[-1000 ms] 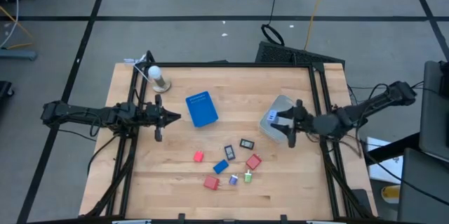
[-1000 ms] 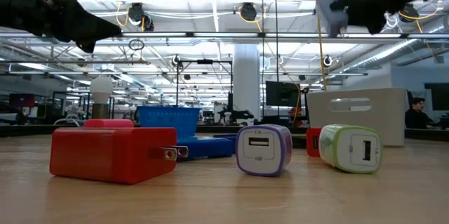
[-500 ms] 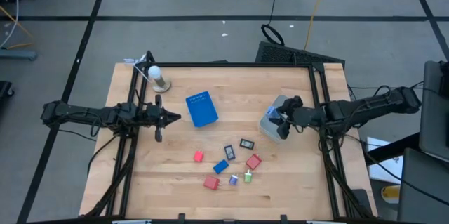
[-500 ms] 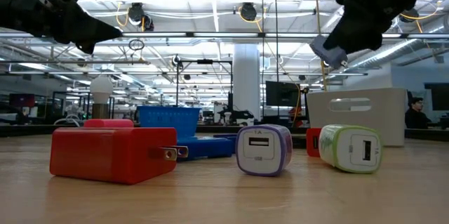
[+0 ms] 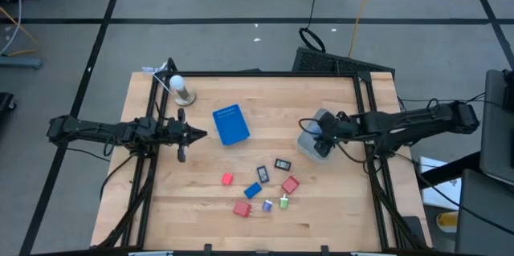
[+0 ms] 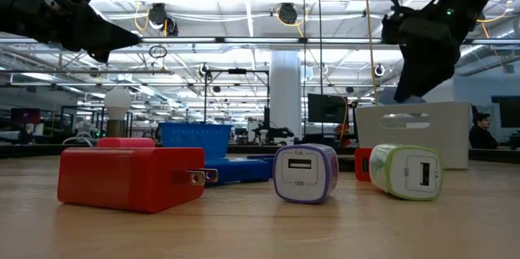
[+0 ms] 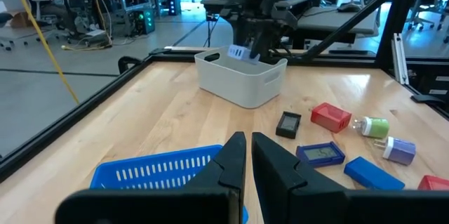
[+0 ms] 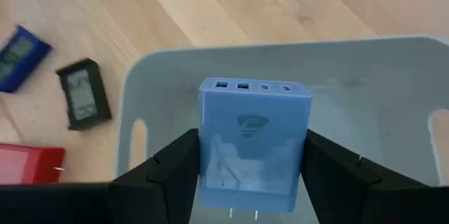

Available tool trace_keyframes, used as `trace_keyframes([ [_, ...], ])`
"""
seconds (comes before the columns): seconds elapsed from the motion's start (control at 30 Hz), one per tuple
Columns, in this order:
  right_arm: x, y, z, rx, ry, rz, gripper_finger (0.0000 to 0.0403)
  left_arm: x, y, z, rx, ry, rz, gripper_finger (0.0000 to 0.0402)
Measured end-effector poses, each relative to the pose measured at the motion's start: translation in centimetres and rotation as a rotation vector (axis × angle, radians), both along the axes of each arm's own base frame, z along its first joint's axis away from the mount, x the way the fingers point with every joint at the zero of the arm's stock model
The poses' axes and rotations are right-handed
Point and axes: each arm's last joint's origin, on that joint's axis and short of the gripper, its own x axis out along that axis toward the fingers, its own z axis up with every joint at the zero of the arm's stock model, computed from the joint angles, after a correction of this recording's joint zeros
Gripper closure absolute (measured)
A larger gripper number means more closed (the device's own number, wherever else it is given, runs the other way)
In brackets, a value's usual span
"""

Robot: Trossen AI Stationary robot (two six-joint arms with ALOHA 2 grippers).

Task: Pick & Place Office items
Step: Put the light blue charger adapter into the gray bin

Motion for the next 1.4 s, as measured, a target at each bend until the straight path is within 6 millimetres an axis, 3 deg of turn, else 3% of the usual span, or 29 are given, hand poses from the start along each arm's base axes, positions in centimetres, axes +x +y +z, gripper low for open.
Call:
trace_keyframes([
  [0.53, 1.3, -0.5, -3.7, 0.020, 0.253, -0.083, 0.0201, 0.0, 0.0, 0.0, -0.004, -0.002, 0.000, 0.0376],
  [1.13, 2.1, -0.4, -5.3, 0.048, 0.325, -0.073, 0.0193, 0.0, 0.0, -0.1, -0.003, 0.013, 0.000, 0.0376],
  [1.4, 2.1, -0.4, -5.1, 0.037, 0.308, -0.049, 0.0137, 0.0, 0.0, -0.2, -0.005, 0.021, -0.003, 0.0376],
])
